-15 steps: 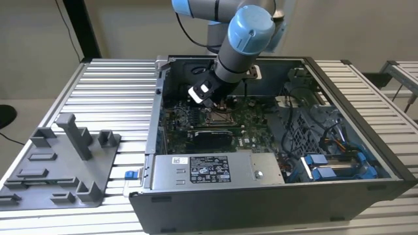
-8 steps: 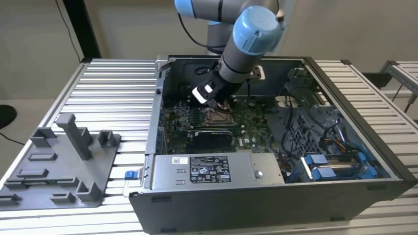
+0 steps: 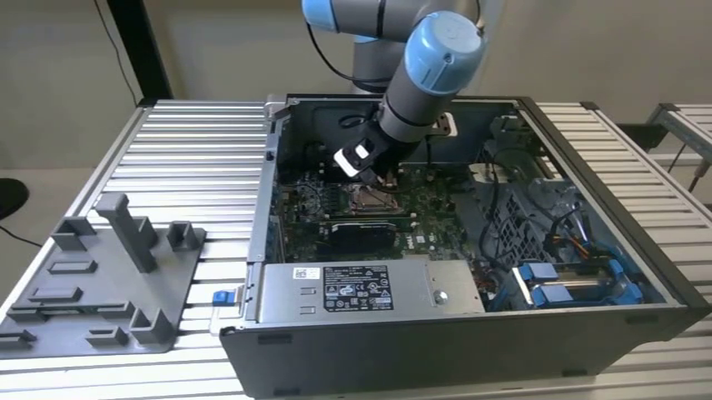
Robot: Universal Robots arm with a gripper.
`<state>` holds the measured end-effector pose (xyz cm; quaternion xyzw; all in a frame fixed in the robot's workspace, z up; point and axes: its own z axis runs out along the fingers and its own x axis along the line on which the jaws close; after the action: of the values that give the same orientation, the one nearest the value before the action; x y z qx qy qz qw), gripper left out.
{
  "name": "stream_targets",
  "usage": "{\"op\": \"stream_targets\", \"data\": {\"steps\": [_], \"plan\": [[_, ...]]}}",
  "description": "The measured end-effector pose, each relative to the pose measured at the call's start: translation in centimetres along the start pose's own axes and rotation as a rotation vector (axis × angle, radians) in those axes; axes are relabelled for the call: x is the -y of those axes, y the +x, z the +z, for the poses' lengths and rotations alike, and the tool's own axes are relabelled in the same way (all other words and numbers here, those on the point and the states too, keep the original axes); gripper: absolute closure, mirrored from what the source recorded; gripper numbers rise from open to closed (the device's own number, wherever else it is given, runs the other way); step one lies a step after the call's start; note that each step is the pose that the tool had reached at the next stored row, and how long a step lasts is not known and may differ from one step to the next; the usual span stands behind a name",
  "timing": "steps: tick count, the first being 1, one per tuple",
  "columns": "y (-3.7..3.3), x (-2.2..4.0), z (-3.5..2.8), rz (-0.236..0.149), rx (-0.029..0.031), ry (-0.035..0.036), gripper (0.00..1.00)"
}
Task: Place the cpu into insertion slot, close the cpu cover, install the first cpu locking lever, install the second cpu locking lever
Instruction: 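Install the first cpu locking lever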
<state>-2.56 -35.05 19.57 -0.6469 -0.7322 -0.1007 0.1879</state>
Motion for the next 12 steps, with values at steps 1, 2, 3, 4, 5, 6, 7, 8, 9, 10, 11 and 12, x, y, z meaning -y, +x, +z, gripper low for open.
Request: {"op": "stream_targets", "data": {"steps": [1,2,3,4,5,6,7,8,9,10,11,12], "plan": [[-0.02,-0.11,-0.01,0.0,0.0009,0.0002,1.0],[-0.03,-0.22,-0.01,0.0,0.0015,0.0003,1.0],[-0.05,-0.35,-0.02,0.0,0.0022,0.0004,1.0],[-0.07,-0.47,-0.02,0.001,0.0029,0.0006,1.0],[-0.08,-0.6,-0.03,0.001,0.0037,0.0008,1.0],[-0.1,-0.69,-0.03,0.001,0.0045,0.0009,1.0],[-0.1,-0.77,-0.03,0.001,0.0057,0.0011,1.0],[-0.11,-0.81,-0.03,0.001,0.0068,0.0011,1.0],[-0.12,-0.86,-0.03,0.001,0.0082,0.0014,1.0],[-0.13,-0.9,-0.01,0.002,0.0098,0.0015,1.0],[-0.15,-0.94,0.01,0.002,0.0129,0.0018,1.0],[-0.17,-0.98,0.04,0.003,0.0179,0.0022,1.0]]}}
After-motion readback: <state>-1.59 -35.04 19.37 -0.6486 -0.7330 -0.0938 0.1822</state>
